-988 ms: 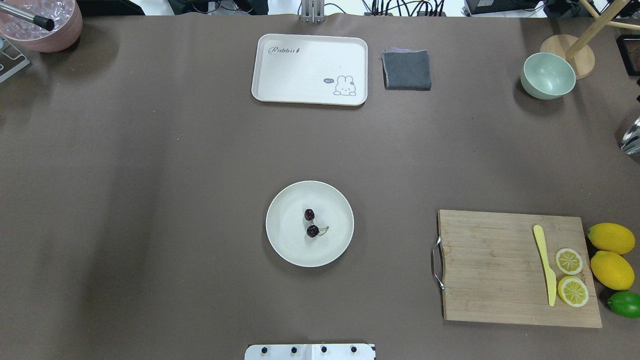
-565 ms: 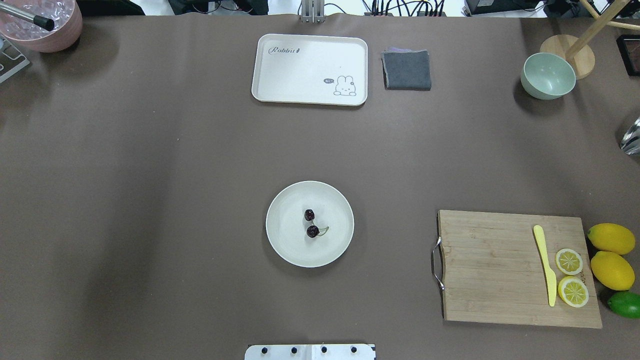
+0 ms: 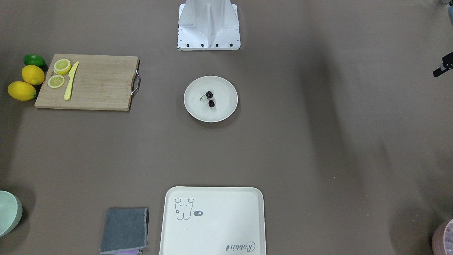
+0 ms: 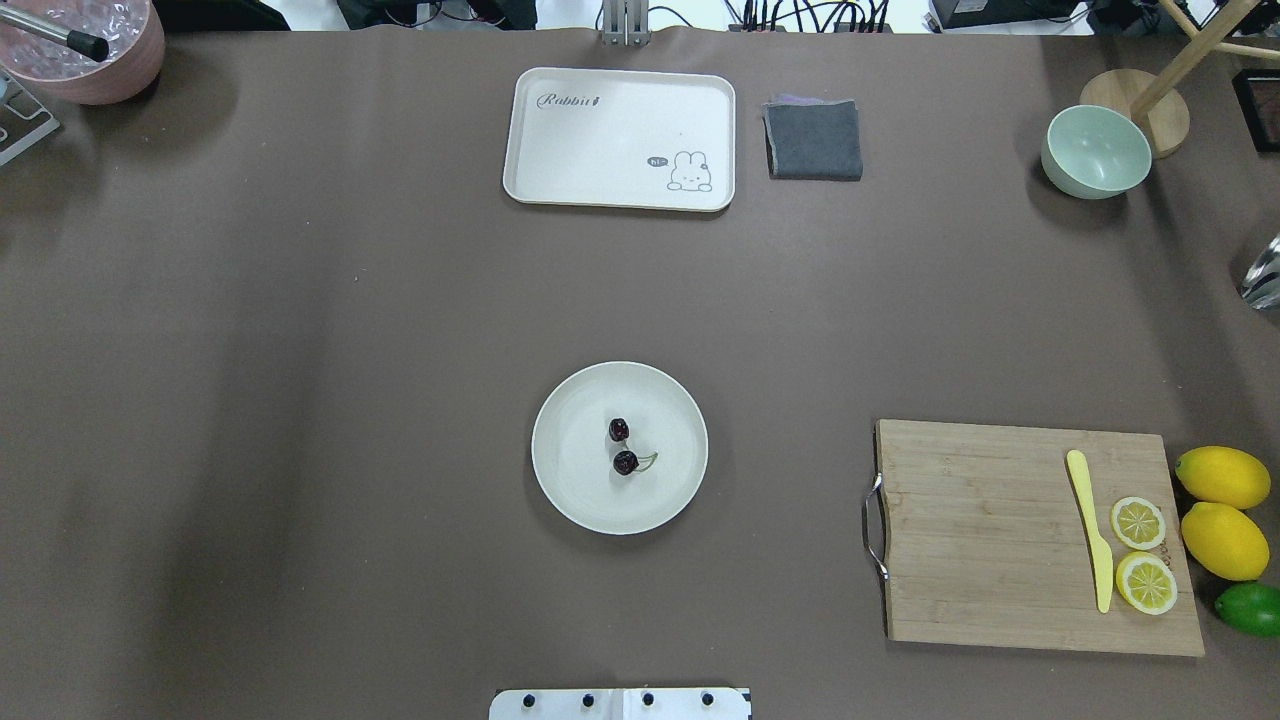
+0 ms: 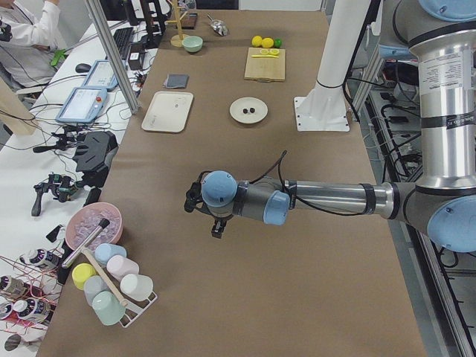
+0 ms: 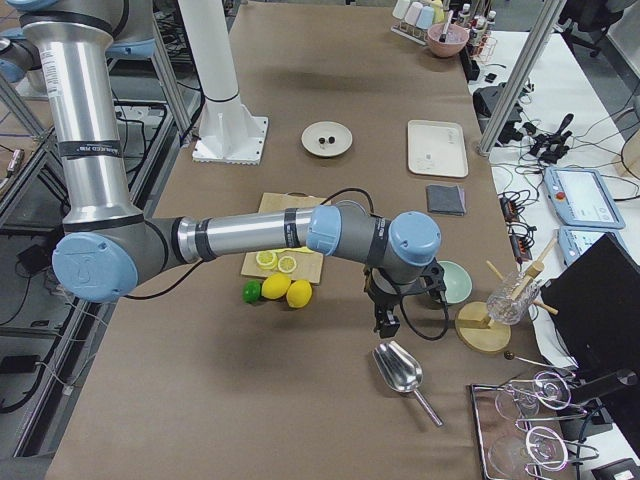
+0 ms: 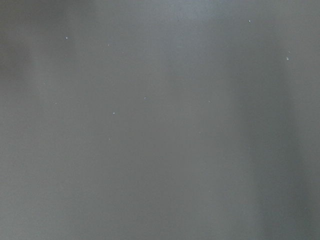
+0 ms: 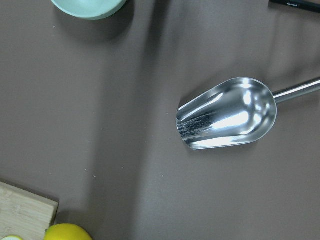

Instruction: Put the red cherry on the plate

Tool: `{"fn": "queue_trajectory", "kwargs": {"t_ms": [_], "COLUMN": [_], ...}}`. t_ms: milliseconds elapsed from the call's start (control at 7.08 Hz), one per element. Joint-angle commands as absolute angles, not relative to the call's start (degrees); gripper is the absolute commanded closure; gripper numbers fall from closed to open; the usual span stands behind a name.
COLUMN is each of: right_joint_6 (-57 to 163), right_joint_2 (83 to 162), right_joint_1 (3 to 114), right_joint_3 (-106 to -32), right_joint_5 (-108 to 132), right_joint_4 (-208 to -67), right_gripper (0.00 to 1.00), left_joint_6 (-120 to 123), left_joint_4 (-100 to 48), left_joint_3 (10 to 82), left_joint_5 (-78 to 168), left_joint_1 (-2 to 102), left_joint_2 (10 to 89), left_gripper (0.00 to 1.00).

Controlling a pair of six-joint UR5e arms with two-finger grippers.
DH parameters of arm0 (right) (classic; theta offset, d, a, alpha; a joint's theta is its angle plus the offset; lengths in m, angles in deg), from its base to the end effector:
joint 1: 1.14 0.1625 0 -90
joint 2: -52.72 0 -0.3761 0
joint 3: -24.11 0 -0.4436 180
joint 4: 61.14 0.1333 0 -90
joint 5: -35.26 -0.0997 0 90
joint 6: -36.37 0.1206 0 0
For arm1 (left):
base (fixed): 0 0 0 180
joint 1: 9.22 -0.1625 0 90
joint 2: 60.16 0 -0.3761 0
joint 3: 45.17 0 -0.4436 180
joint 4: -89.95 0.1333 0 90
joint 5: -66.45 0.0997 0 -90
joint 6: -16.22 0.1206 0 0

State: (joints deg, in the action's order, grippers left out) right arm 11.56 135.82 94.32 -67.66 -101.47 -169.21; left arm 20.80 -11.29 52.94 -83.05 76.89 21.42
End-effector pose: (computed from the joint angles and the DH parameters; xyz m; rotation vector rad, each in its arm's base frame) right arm 0.0994 -0.5617 0.5668 0.0631 -0.8281 -0.2513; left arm 0.0045 -0.4989 0.5781 0.1799 1.0363 0.2330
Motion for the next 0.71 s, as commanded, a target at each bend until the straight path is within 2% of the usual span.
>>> {"fn": "queue_trajectory", "kwargs": {"t_ms": [0, 282, 565], "right_joint_6": [10.4, 11.5, 14.5], "right_joint_2": [137.6, 137.1, 136.7], "right_joint_1": [96.6, 96.0, 93.6], "right_joint_3": [-70.6, -74.1, -76.9], "right_joint_5": [-102.0, -102.1, -101.1], "right_joint_4": [-167.8, -169.0, -173.7], "right_gripper": [0.00, 0.00, 0.00], "left_joint_6": [26.2, 27.5, 27.0], "left_joint_4": [-11.9, -11.5, -11.2], "left_joint_3": [39.7, 35.4, 35.7], "left_joint_5": [-82.5, -83.2, -82.5], "left_joint_1": [77.3, 77.5, 78.5], "left_joint_2": [28.5, 30.9, 31.0], "left_gripper": [0.02, 0.02, 0.02]}}
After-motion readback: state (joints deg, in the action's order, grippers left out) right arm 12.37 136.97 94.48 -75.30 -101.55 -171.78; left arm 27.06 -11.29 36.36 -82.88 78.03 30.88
